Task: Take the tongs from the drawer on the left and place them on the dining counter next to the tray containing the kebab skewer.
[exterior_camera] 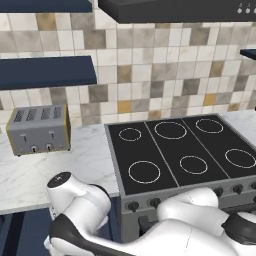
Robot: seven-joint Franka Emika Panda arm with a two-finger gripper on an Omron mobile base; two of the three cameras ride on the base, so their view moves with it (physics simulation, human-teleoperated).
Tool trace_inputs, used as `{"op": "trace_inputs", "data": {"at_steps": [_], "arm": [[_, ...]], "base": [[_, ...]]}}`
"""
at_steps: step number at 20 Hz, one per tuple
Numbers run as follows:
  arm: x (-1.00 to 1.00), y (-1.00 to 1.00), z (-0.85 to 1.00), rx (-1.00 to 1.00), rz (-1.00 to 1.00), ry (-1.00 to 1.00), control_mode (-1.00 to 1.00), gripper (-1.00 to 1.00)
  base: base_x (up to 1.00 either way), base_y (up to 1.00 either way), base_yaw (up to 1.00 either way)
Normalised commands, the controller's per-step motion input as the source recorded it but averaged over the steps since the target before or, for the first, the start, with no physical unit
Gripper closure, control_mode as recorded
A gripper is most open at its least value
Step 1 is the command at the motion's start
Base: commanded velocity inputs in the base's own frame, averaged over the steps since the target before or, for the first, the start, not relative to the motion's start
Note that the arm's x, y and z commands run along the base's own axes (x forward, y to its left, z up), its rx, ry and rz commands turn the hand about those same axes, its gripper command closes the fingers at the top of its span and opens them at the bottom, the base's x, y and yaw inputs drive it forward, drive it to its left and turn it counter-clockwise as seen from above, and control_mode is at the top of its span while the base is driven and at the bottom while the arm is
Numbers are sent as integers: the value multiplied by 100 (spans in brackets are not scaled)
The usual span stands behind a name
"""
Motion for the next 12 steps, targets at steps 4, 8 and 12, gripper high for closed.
{"op": "trace_inputs", "data": {"at_steps": [4,8,12], "arm": [[31,-24,0,2,0,-4,-100,-100],[34,-14,0,1,0,-1,-100,-100],[20,-4,-1,2,0,-3,-100,-100]], "base": [[0,0,0],[0,0,0],[0,0,0]]}}
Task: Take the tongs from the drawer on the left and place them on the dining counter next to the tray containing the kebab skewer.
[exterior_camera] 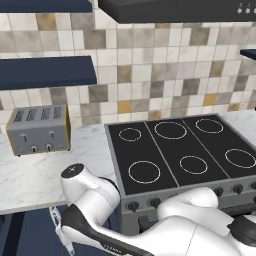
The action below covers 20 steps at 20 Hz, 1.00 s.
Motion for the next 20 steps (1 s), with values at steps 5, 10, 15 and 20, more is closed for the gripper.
{"op": "trace_inputs", "data": {"at_steps": [5,10,15,20], "arm": [[9,0,-15,0,-1,-7,-100,-100],[0,0,-18,1,-4,-5,-100,-100],[0,0,-13,3,-7,-1,-100,-100],[0,0,-16,6,-8,0,-100,-100]], "base": [[0,0,0],[0,0,0],[0,0,0],[0,0,0]]}}
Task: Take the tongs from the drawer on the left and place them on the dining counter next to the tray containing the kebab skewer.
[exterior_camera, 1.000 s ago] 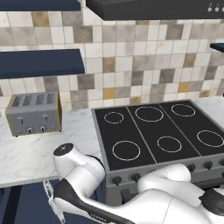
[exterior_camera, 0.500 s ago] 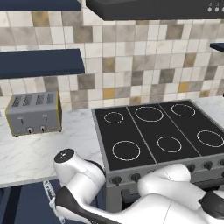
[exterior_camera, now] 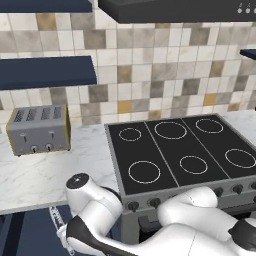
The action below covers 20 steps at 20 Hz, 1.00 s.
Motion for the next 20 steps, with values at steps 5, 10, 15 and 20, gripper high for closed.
{"op": "trace_inputs", "data": {"at_steps": [5,10,15,20], "arm": [[3,0,-21,0,-11,-4,-100,-100],[3,0,-8,0,-11,-1,-100,-100],[11,3,-5,0,-8,0,-100,-100],[35,22,-17,0,-2,0,-100,-100]], "base": [[0,0,0],[0,0,0],[0,0,0],[0,0,0]]}}
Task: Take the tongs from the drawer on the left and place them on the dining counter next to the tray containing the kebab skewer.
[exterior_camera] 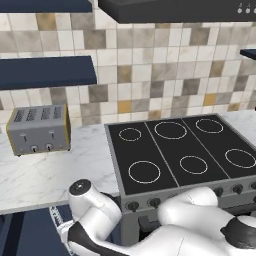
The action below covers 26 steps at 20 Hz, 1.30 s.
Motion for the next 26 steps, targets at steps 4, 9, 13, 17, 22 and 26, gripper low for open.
{"op": "trace_inputs", "data": {"at_steps": [4,9,13,17,22,26], "arm": [[38,31,-17,0,0,0,-100,-100],[21,32,-25,0,0,4,-100,-100],[7,13,-27,0,0,1,-100,-100],[3,0,-24,0,-1,0,-100,-100],[6,0,-35,0,0,0,-100,-100],[9,1,-26,0,0,0,-100,-100]], "base": [[0,0,0],[0,0,0],[0,0,0],[0,0,0],[0,0,0],[0,0,0]]}}
